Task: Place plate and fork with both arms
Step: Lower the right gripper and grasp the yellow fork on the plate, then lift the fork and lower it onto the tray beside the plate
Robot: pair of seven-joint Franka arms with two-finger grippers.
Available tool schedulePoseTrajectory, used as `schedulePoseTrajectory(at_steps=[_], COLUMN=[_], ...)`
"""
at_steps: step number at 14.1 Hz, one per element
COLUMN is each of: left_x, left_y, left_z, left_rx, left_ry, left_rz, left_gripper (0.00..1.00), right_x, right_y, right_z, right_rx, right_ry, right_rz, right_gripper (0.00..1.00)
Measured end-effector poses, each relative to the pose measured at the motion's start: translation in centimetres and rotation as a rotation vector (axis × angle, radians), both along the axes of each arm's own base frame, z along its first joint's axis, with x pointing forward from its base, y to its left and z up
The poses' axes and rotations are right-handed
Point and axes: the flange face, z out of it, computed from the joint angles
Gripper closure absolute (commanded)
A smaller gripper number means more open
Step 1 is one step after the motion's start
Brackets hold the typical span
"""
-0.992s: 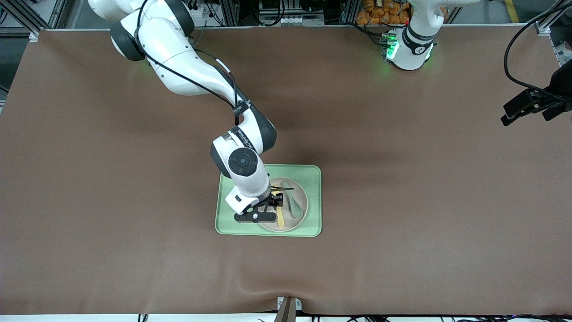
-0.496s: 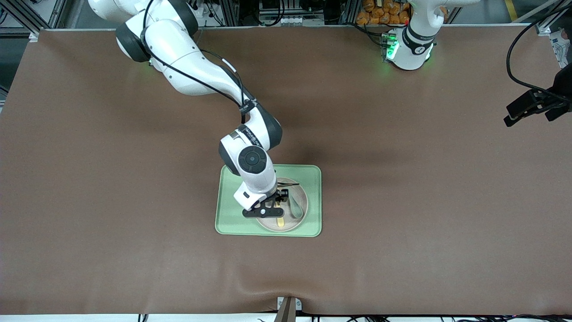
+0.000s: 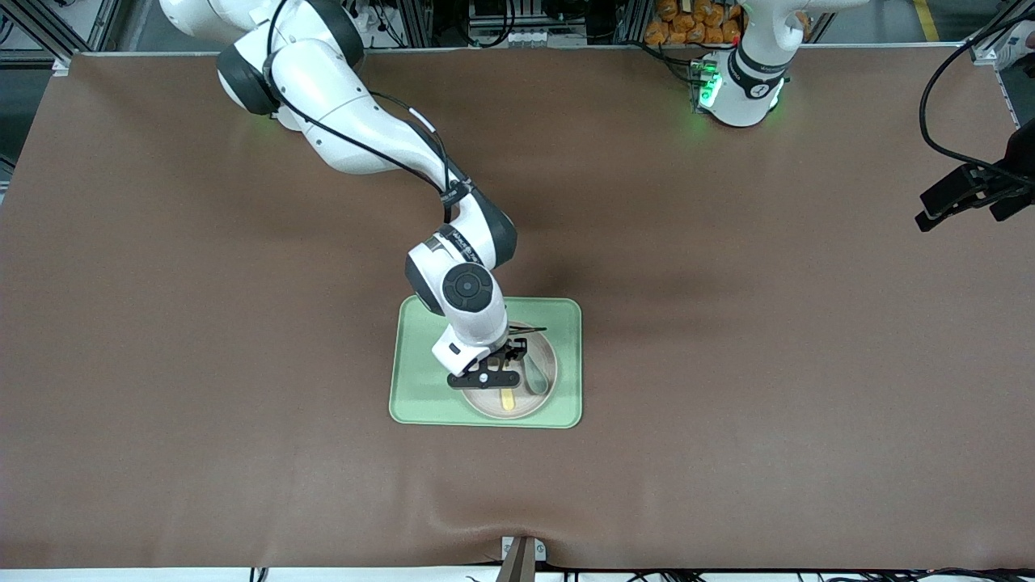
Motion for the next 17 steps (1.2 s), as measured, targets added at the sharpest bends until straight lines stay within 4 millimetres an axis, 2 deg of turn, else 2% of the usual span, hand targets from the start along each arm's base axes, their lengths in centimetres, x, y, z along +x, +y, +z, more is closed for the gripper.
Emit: schedulePoseTrajectory(at_steps=[4, 5, 7, 8, 11, 13, 17], left_x=[0.1, 0.1, 0.1, 0.1, 0.1, 0.1, 0.1], left_y=[0.0, 0.0, 0.0, 0.0, 0.0, 0.0, 0.0], left_z=[0.0, 0.0, 0.0, 0.0, 0.0, 0.0, 0.0], left_rx=[0.0, 0.0, 0.0, 0.0, 0.0, 0.0, 0.0], left_ry=[-0.004, -0.004, -0.004, -0.004, -0.005, -0.005, -0.004], left_rz=[0.0, 0.0, 0.0, 0.0, 0.0, 0.0, 0.0], left_gripper=[0.0, 0.0, 0.0, 0.0, 0.0, 0.0, 0.0], right_x=[-0.4, -0.5, -0.8, -0.9, -1.3, -1.3, -0.7], right_y=[0.4, 0.5, 0.8, 0.8, 1.2, 1.2, 0.8], right_z=[-0.5, -0.7, -0.9, -1.0, -1.1, -1.0, -0.5], right_rx=[-0.004, -0.005, -0.007, -0.01, -0.016, -0.019, -0.011], right_ry=[0.007, 0.009, 0.012, 0.014, 0.022, 0.025, 0.022], right_rz=[0.006, 0.009, 0.013, 0.014, 0.021, 0.02, 0.006], right_gripper=[0.51, 0.6, 0.61, 0.66, 0.94, 0.98, 1.0])
